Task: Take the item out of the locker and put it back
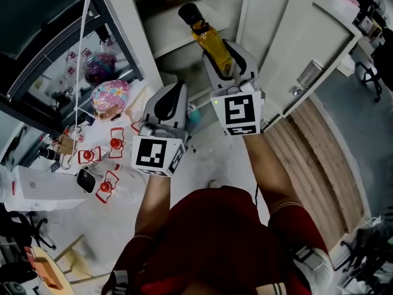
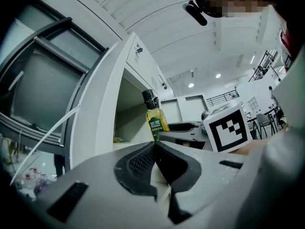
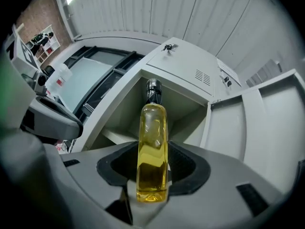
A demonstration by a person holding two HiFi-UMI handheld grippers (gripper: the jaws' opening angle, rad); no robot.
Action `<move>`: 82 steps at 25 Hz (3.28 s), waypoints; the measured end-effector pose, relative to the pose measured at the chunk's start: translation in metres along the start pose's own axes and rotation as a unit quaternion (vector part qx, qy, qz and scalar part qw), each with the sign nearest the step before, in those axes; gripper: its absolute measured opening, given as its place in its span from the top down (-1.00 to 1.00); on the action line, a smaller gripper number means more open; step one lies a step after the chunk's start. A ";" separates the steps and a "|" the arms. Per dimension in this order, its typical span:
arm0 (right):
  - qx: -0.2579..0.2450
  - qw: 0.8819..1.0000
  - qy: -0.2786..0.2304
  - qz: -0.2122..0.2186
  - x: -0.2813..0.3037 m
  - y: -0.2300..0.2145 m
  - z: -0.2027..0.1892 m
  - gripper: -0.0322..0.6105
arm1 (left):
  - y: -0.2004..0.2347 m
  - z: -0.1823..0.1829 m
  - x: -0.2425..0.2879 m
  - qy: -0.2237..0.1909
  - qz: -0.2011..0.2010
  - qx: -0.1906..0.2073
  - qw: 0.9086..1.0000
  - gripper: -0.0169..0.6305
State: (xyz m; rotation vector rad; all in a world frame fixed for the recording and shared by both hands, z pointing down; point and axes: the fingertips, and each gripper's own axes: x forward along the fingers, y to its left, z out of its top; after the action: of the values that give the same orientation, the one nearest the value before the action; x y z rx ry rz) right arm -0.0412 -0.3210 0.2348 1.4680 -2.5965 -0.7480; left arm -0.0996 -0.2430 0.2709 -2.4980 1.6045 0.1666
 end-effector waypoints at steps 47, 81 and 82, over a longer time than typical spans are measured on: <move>0.109 0.983 0.046 0.140 0.048 0.078 -0.155 0.36 | 0.023 -0.048 0.007 0.064 0.086 0.022 0.994 0.93; -0.028 0.986 0.075 0.143 0.053 0.077 -0.163 0.36 | 0.018 -0.048 0.013 0.064 0.083 0.023 0.994 0.93; -0.030 0.986 0.076 0.144 0.054 0.077 -0.163 0.36 | 0.018 -0.047 0.013 0.064 0.083 0.023 0.994 0.93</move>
State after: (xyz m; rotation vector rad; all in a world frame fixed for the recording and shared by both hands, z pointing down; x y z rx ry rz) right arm -0.0848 -0.3942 0.4027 1.0561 -2.5658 -0.6461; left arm -0.1106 -0.2713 0.3134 -2.3838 1.8443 -0.0107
